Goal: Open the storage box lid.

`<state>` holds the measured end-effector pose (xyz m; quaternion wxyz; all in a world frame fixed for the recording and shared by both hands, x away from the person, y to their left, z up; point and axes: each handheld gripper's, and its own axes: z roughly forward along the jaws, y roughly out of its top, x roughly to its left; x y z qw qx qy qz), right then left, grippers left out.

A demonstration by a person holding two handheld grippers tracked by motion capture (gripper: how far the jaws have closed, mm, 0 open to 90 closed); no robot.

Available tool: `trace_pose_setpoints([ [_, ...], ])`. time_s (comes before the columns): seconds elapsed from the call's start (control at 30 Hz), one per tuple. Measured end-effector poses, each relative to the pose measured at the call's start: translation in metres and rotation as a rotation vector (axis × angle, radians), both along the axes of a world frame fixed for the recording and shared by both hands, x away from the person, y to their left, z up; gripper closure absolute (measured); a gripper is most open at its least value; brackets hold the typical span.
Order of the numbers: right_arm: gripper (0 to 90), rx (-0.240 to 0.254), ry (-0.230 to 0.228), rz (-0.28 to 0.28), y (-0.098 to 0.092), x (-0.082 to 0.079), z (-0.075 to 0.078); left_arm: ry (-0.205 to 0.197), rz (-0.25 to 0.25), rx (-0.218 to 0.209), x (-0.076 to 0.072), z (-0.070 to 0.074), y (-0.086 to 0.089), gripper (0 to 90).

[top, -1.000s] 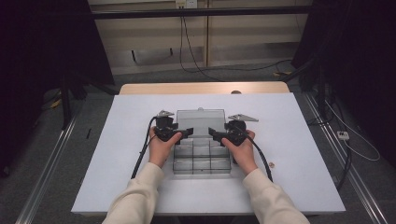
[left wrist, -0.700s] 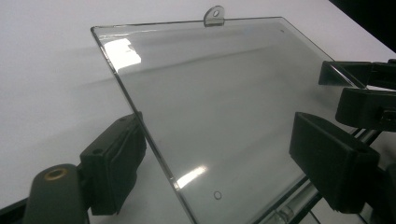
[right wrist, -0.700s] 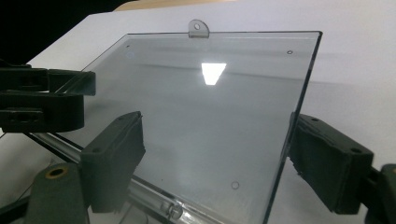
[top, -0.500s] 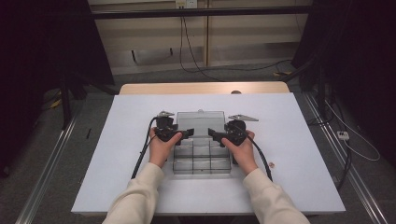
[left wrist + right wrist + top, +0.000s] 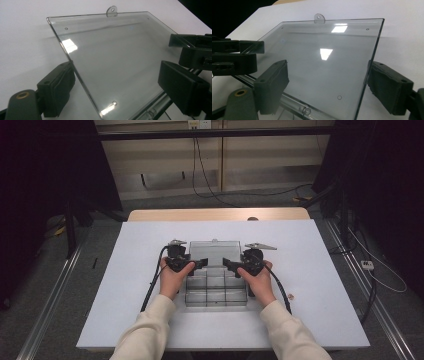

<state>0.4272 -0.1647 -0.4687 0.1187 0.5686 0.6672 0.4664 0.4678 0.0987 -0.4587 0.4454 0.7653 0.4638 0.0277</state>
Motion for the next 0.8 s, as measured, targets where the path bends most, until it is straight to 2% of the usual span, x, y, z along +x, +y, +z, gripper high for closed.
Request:
trace_pose_setpoints([
  [0.47,17.4,0.003,0.012,-0.008,-0.0003,-0.0006,0.0007,0.014,0.007,-0.002,-0.0003,0.0002,0.0001,13.4],
  [0.6,17.0,-0.012,0.007,-0.012,-0.0006,-0.0008,0.0015,0.036,0.008,-0.013,0.0008,-0.0008,0.0014,13.2],
  [0.8,16.8,-0.009,0.006,-0.017,-0.0001,-0.0006,0.0006,0.047,0.012,-0.022,0.0012,-0.0014,0.0016,13.1],
])
